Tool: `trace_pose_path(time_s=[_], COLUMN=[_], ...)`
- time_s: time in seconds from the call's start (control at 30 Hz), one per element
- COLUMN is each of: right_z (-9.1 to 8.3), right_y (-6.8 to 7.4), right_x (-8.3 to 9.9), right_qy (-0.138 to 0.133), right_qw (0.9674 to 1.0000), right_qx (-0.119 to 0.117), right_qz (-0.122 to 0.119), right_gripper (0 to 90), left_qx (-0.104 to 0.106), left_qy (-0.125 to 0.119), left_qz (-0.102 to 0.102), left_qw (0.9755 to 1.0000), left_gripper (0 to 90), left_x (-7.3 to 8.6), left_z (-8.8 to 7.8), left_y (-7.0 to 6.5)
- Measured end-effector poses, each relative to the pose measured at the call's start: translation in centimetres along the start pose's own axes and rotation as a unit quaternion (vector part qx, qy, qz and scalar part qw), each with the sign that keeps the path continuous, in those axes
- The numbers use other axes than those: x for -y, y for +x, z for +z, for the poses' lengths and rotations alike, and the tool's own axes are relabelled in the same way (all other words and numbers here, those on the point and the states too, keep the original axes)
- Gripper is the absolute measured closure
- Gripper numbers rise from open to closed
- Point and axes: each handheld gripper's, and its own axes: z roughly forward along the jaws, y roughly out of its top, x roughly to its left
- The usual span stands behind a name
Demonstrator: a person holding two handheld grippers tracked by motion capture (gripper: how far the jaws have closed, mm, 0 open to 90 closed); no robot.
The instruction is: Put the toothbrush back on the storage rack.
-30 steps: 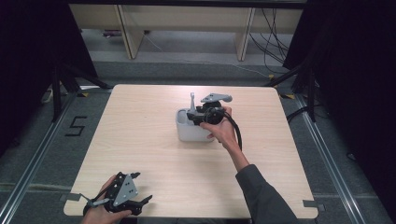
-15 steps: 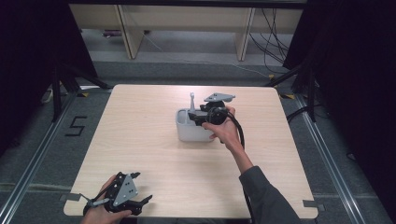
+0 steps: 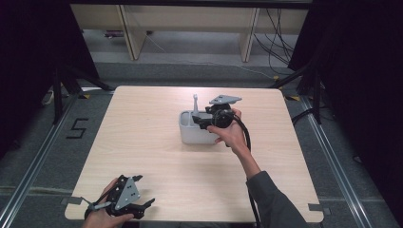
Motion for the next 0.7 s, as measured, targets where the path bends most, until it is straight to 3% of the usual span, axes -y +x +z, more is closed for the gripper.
trace_pose_path(time_s=[0.03, 0.07, 0.1, 0.23, 0.27, 0.3, 0.33, 0.37, 0.43, 0.47, 0.5, 0.57, 0.67, 0.7], right_z=[-0.1, -0.3, -0.4, -1.1, -1.2, -1.7, -1.8, -2.0, -2.4, -2.6, -2.7, -3.0, -3.5, -3.5], right_y=[-0.1, 0.1, -0.1, -0.1, -0.3, -0.2, -0.4, -0.2, -0.5, -0.5, -0.6, -0.5, -0.7, -0.6], right_x=[0.0, 0.2, 0.2, 0.6, 0.7, 0.9, 1.0, 1.2, 1.3, 1.5, 1.6, 1.8, 2.0, 2.1], right_qy=[-0.004, -0.001, -0.004, 0.002, -0.005, 0.001, -0.006, -0.004, -0.008, -0.005, -0.01, -0.008, -0.004, -0.007], right_qw=[1.0, 0.9999, 1.0, 1.0, 0.9999, 1.0, 0.9999, 1.0, 0.9999, 1.0, 0.9999, 0.9999, 0.9999, 1.0], right_qx=[0.004, -0.003, -0.002, -0.001, -0.004, 0.003, 0.0, 0.0, 0.006, 0.004, 0.008, 0.007, 0.01, 0.005], right_qz=[-0.008, 0.013, -0.006, 0.002, -0.012, 0.001, -0.011, 0.005, -0.008, 0.003, -0.008, 0.007, -0.007, 0.0], right_gripper=[31.2, 31.0, 31.0, 30.4, 30.4, 30.1, 30.1, 30.0, 29.8, 29.7, 29.7, 29.6, 29.4, 29.4], left_qx=[0.001, 0.001, 0.001, 0.0, 0.001, 0.0, -0.001, 0.001, 0.001, 0.002, 0.001, 0.001, 0.0, 0.0], left_qy=[-0.002, -0.003, -0.001, -0.007, -0.004, -0.001, -0.002, -0.003, -0.002, 0.0, 0.0, 0.0, -0.003, -0.002], left_qz=[0.0, 0.0, 0.001, -0.004, -0.003, 0.0, 0.0, 0.001, 0.001, 0.001, 0.001, 0.001, 0.001, 0.001], left_qw=[1.0, 1.0, 1.0, 1.0, 1.0, 1.0, 1.0, 1.0, 1.0, 1.0, 1.0, 1.0, 1.0, 1.0], left_gripper=[15.1, 15.1, 15.1, 15.0, 15.1, 15.0, 15.1, 15.1, 15.1, 15.1, 15.1, 15.1, 15.1, 15.1], left_x=[0.0, 0.0, 0.0, 0.0, 0.0, 0.0, 0.0, 0.0, 0.0, 0.0, 0.0, 0.0, 0.0, 0.0], left_z=[0.0, 0.0, 0.0, 0.0, 0.0, 0.0, 0.0, 0.0, 0.1, 0.0, 0.0, 0.0, 0.0, 0.0], left_y=[0.0, 0.0, 0.0, -0.1, 0.0, 0.0, 0.0, 0.0, 0.0, 0.0, -0.1, -0.1, -0.1, -0.1])
